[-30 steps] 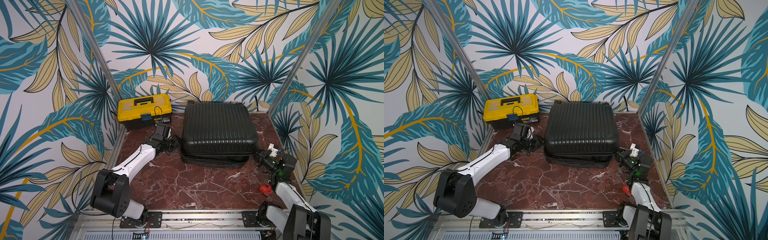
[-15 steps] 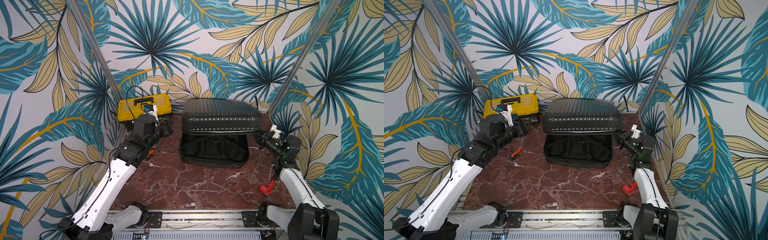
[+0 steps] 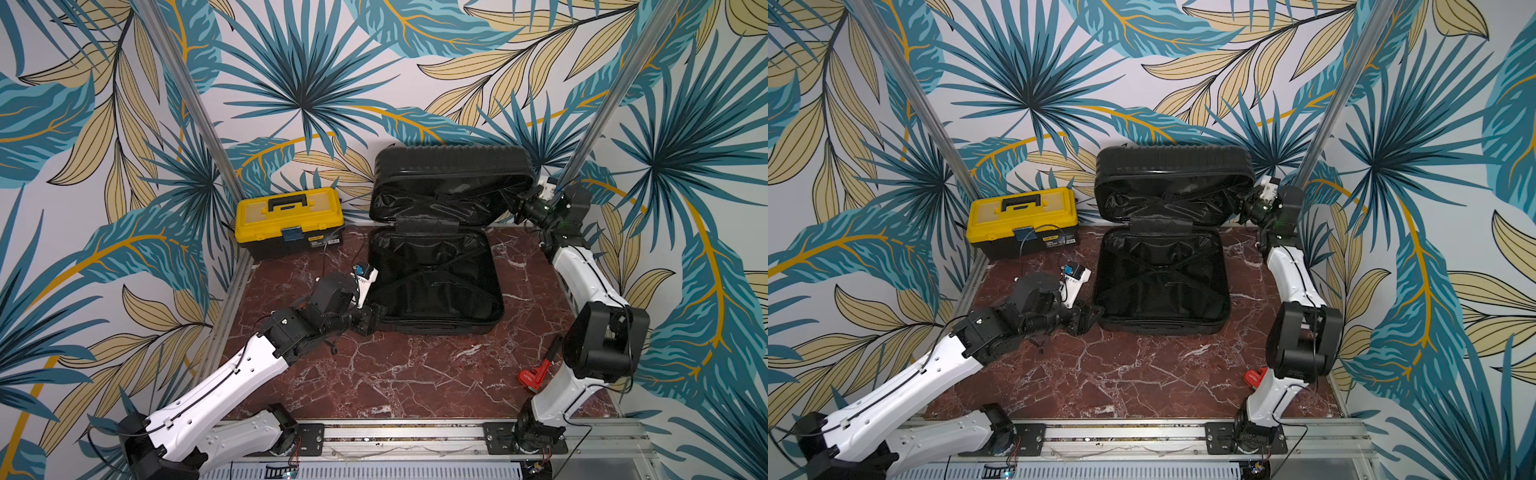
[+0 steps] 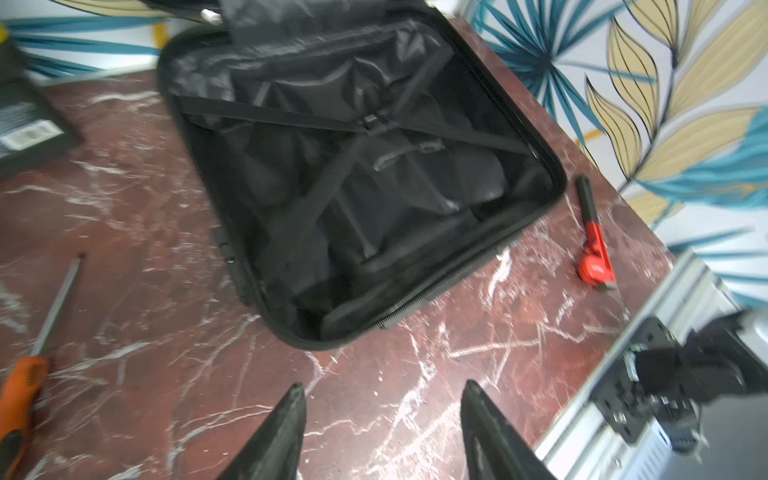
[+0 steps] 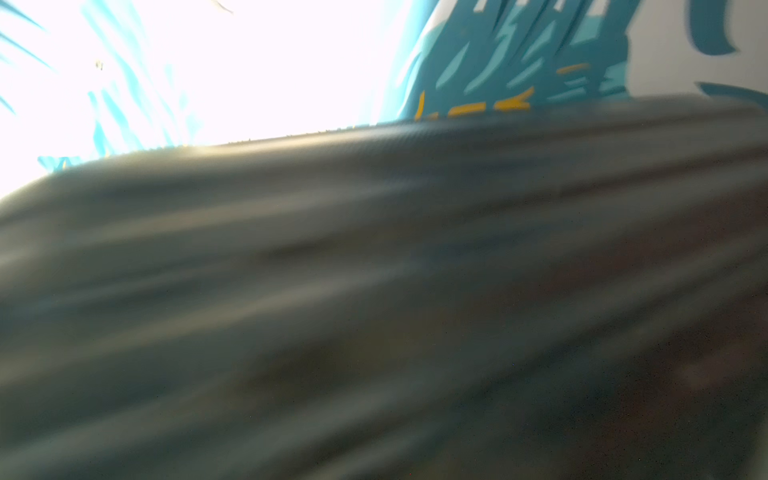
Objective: Open the suitcase zippers
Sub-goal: Open the suitcase at the center of the board.
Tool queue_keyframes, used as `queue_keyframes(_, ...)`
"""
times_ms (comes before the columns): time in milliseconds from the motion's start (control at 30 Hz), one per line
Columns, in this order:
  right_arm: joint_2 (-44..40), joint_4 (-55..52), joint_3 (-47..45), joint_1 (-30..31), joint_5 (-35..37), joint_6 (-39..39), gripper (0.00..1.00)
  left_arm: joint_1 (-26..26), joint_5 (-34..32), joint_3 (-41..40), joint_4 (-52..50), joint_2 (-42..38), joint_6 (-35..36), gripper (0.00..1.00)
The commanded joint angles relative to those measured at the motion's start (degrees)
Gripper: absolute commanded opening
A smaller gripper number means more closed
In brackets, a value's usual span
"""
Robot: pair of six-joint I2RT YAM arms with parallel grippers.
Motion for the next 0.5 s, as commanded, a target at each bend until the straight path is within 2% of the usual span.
queue_keyframes(0, 5.23, -2.98, 7.32, 0.63, -0.98, -1.66, 0.00, -5.77, -1.13, -1.56, 0.15, 3.17, 1.07, 0.60)
queue_keyframes(167, 6.73, -10.55, 13.05, 1.41, -1.40, -9.85, 0.00, -14.53, -6.26, -3.03, 6.29, 17.57, -1.33, 0.55)
queue_keyframes(267, 4.81, -14.91, 12.53, 1.46, -0.34, -15.54, 0.00, -15.14, -7.70, -2.60, 10.05, 25.88, -2.16, 0.49)
queue_keyframes(333, 4.74, -18.91, 13.61, 1.45, 0.19, -18.84, 0.05, -15.17, -8.77, -2.49, 12.24, 29.26, -2.08, 0.47)
queue_keyframes(467, 9.12, -21.15, 19.81, 1.42, 0.19, -18.48, 0.07, -15.14, -11.33, -0.44, 14.00, 34.29, -2.00, 0.46)
